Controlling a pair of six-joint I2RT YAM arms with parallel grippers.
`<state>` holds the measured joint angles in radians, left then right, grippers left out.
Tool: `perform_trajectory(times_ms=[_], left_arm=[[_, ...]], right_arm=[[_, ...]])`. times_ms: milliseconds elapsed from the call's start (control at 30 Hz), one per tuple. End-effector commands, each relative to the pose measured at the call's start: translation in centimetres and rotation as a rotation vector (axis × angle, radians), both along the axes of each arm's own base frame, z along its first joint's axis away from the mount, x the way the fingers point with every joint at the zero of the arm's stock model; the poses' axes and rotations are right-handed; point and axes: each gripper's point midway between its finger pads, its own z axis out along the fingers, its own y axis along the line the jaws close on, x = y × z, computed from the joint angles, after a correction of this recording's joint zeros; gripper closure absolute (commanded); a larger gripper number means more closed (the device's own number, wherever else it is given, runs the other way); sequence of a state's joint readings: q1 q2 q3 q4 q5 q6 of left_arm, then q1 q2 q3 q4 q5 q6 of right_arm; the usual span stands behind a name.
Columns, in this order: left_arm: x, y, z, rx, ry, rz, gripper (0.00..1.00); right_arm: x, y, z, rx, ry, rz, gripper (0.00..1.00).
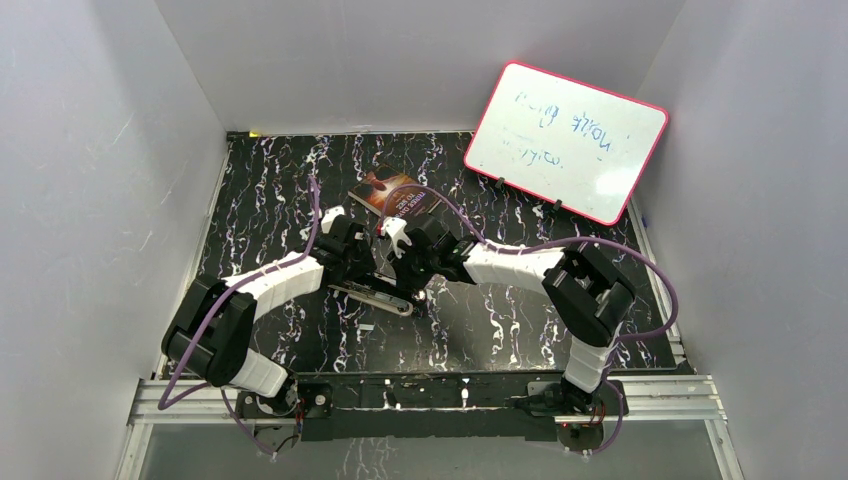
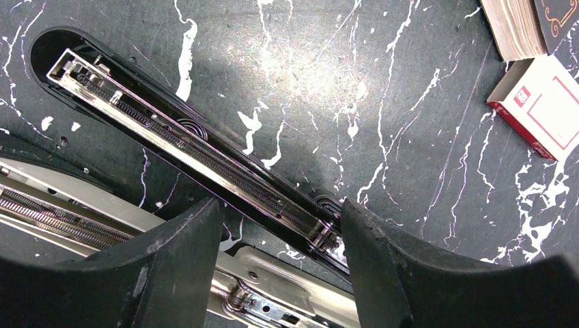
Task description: Load the staples into the stapler
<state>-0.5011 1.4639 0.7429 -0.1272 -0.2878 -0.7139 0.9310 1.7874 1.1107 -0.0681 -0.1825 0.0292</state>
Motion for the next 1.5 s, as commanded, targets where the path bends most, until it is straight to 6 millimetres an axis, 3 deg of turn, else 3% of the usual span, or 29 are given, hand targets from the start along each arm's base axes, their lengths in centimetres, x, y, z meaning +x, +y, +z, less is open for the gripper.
perform_trajectory(times_ms=[0,167,467,733,800,1467], left_arm=[[-1.2,1.1,-0.2,0.046,0.031,-0.010,0.39],[-1.3,1.1,-0.3,0.046,0.031,-0.012,0.39],[-1.3,1.1,-0.3,0.046,0.031,-0.013,0.39],[-1.3,1.1,-0.3,0.046,0.030,-0.014,0.39],[-1.3,1.1,-0.3,0.047,0.031,-0.015,0.39],[-1.2,1.0,-0.2,0.046,0.029,-0.016,0.39]], right_arm=[[0.8,0.8,1.1,0.023,-0.019,-0.004,1.00],[1.0,1.2,3.0,0.075,-0.056,0.001,1.00],[1.4,1.4,4.0,0.120,-0.086,-0.022,1.00],[1.7,1.2,3.7,0.091,-0.082,-0.037,1.00],[1.6,1.2,2.4,0.068,-0.061,-0.034,1.00],[0.9,1.0,1.1,0.030,-0.017,0.000,1.00]])
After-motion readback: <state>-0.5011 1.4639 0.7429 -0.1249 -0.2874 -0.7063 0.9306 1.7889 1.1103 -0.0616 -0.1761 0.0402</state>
